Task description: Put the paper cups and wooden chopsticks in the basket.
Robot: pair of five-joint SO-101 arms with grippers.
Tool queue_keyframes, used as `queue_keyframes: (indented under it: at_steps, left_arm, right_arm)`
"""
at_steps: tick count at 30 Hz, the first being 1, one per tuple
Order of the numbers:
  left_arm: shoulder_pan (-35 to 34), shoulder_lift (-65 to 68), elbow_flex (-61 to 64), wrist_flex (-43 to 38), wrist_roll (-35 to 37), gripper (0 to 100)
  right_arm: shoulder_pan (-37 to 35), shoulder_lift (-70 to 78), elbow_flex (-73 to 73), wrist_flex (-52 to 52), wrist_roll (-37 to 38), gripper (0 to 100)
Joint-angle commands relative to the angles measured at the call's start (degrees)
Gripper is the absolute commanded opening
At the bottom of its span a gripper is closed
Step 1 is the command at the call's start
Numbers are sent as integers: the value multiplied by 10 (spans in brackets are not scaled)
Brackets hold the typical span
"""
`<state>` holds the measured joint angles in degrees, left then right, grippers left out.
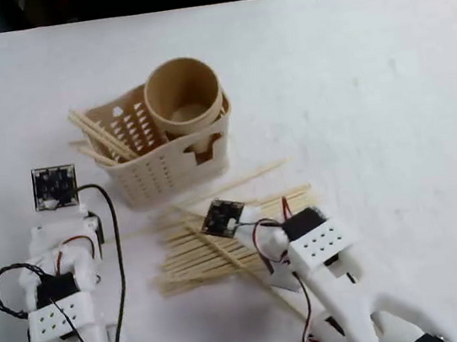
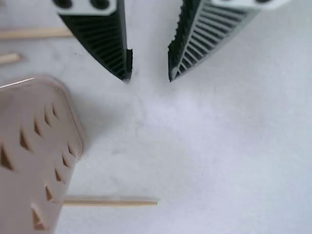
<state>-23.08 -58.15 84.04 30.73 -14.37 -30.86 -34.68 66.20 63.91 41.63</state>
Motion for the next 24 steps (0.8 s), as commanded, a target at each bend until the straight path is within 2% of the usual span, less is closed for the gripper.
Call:
queue_keyframes:
  at_steps: [1,5,11,17,22,24]
  left_arm:
    - [7,4,-3,-11,-7,142]
    - [7,4,-3,-11,-7,142]
    - [7,4,-3,-11,-7,142]
    - [7,4,-3,-11,-7,142]
    - [7,4,-3,-11,-7,142]
    - [7,4,-3,-11,-7,142]
  right_arm:
    - [-68,-4,-23,4,-21,303]
    - [-118,0,-24,3,-46,302]
    - [-124,2,1,-40,-49,289]
    - [-124,2,53,-92,-49,105]
    - [-121,2,53,-94,-49,74]
    - [-118,1,45,-93,-49,22]
